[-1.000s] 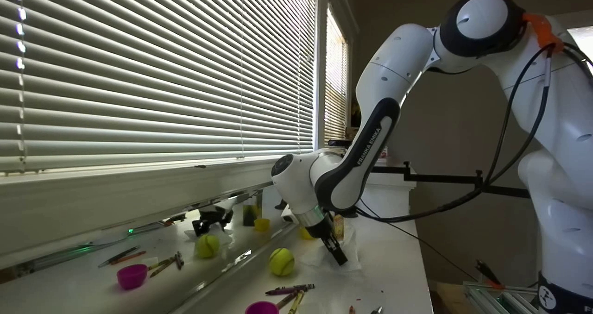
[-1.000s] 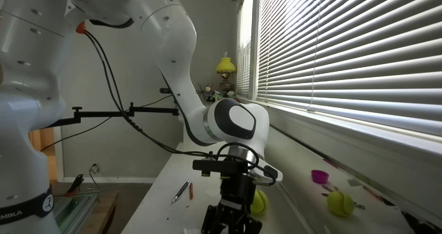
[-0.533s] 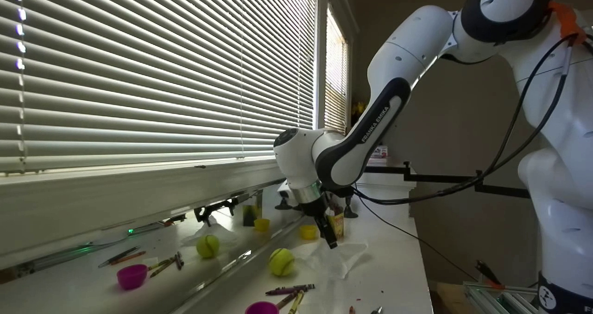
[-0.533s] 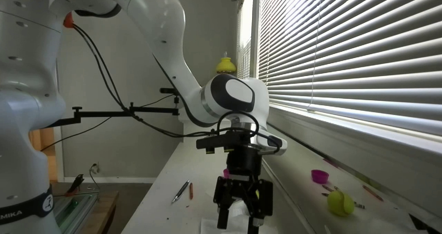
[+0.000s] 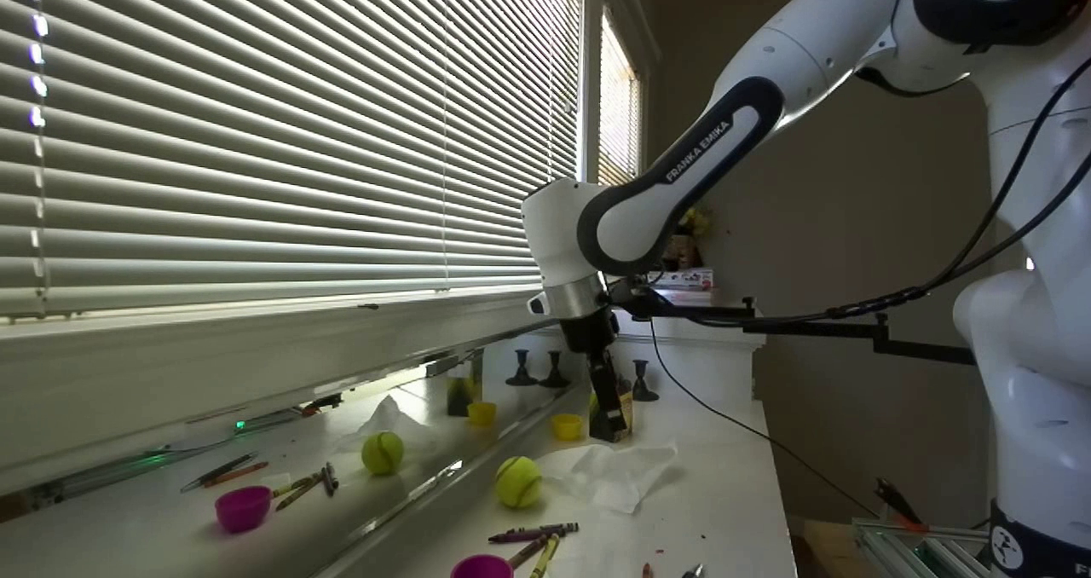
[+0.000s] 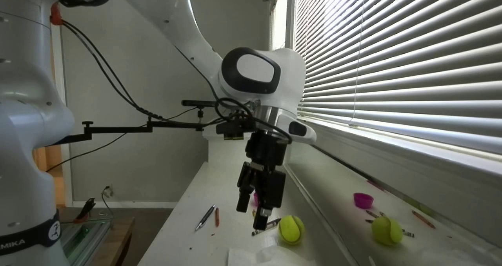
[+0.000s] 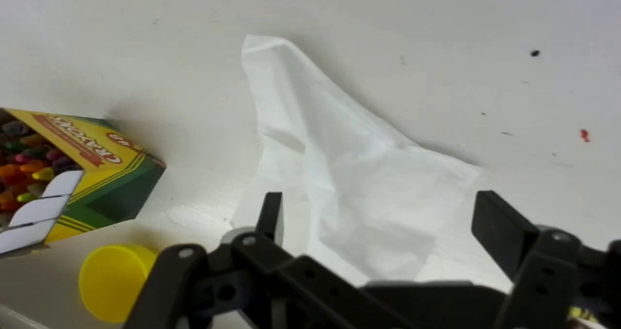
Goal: Move the tissue forward
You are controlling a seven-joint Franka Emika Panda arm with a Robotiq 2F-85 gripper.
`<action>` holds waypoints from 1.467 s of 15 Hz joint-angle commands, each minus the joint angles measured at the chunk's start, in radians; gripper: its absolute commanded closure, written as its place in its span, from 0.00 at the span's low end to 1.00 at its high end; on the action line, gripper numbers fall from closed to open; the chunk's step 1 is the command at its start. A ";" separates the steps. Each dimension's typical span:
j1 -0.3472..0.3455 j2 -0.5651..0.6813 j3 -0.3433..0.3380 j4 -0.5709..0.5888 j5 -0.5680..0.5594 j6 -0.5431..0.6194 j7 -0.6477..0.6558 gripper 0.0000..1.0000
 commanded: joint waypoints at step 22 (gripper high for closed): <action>-0.010 -0.251 0.022 -0.088 0.070 -0.010 0.183 0.00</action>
